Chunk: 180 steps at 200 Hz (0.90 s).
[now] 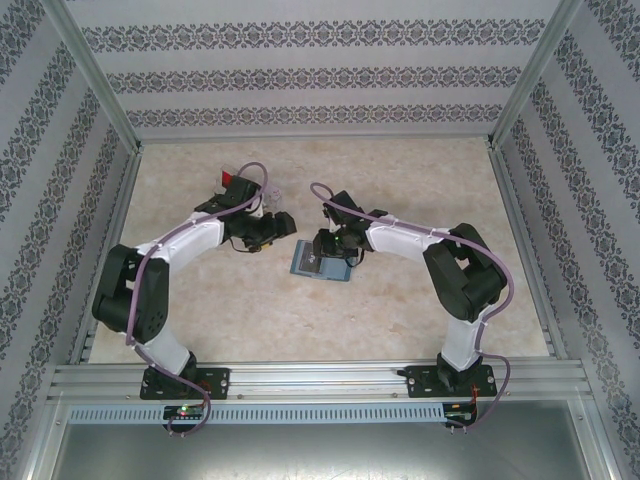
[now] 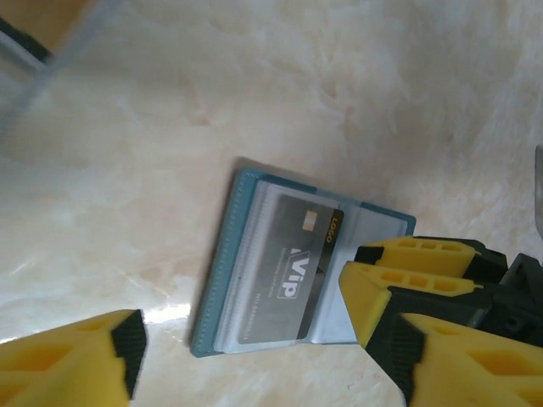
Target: Take the credit cards out of the card holder
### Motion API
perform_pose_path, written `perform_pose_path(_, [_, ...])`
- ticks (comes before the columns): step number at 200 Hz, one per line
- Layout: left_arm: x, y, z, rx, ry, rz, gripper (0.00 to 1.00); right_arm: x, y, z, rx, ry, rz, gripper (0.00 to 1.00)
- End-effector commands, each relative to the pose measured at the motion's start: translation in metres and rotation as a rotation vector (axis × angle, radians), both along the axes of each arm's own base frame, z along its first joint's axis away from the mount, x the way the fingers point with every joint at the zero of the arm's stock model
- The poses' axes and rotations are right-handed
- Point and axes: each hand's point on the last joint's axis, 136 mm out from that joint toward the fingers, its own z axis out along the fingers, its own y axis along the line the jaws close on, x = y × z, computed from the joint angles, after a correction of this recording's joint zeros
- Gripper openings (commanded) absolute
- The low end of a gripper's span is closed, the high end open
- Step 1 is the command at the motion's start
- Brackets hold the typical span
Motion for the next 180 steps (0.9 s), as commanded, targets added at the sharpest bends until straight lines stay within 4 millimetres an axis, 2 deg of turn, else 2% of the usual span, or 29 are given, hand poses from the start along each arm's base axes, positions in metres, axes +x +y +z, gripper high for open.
perform_pose_path(1, [0.002, -0.019, 0.004, -0.006, -0.01, -0.07, 0.68, 0.003, -0.006, -0.002, 0.03, 0.023, -0.055, 0.31])
perform_pose_path(41, [0.008, -0.037, -0.015, -0.016, 0.023, -0.091, 0.47, 0.003, -0.005, -0.005, 0.06, 0.05, -0.087, 0.27])
perform_pose_path(88, [0.01, -0.056, -0.038, -0.008, 0.074, -0.131, 0.31, 0.005, -0.012, -0.009, 0.056, 0.059, -0.173, 0.25])
perform_pose_path(136, [0.007, -0.051, -0.061, 0.024, 0.136, -0.075, 0.22, 0.002, -0.008, -0.014, 0.082, 0.081, -0.197, 0.25])
perform_pose_path(180, [0.001, -0.046, -0.075, 0.045, 0.173, -0.061, 0.2, 0.003, -0.003, -0.015, 0.108, 0.082, -0.184, 0.25])
